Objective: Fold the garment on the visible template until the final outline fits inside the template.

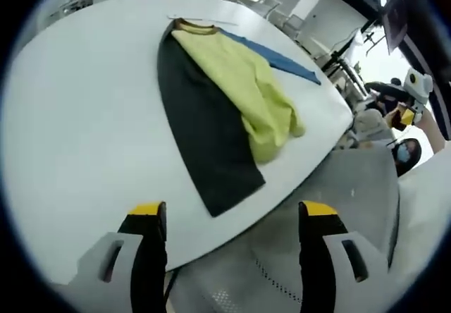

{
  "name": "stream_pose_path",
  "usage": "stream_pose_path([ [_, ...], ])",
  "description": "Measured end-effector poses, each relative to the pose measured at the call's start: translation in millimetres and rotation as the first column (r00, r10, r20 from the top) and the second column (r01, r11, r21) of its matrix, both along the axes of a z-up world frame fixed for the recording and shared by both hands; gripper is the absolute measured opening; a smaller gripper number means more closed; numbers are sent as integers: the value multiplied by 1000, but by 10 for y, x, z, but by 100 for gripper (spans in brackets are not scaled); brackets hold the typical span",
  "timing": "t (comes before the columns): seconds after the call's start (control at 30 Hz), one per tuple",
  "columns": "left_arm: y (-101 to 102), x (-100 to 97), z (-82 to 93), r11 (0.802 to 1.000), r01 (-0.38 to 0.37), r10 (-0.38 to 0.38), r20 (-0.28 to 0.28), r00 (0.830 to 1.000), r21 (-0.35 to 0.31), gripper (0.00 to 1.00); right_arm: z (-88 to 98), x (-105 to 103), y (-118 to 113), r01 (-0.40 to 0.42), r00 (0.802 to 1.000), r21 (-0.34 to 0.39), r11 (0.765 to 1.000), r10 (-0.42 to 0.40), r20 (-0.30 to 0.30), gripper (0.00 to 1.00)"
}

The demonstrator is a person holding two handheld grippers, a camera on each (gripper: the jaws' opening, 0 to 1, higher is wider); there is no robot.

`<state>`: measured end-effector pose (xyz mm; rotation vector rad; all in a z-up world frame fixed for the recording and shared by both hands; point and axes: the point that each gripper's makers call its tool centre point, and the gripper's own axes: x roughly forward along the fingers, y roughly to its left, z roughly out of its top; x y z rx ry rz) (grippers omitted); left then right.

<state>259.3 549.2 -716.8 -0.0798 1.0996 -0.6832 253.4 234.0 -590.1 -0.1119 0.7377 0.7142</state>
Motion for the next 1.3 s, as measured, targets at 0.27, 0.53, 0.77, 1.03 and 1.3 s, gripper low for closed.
stream_pose_path([
  [0.27,-14,56,-38,999,-26,26,1,1000,-29,58,-6,32,6,4,1000,7,1000,-4,-1,100],
  [0.53,-7,15,-134,999,-29,29,-20,999,-22,50,-42,16,7,-3,1000,20,1000,3,-7,100],
  [0.77,-25,-8,-216,999,-32,31,-37,999,-21,45,-79,12,-20,0,1000,31,1000,0,-9,100],
  [1.03,7,-1,-281,997,-65,63,-47,997,-34,35,-67,16,5,-3,1000,29,1000,3,-1,100],
  [1.3,17,16,-335,999,-51,51,-32,998,8,29,-72,38,60,-7,1000,34,999,7,-1,100],
])
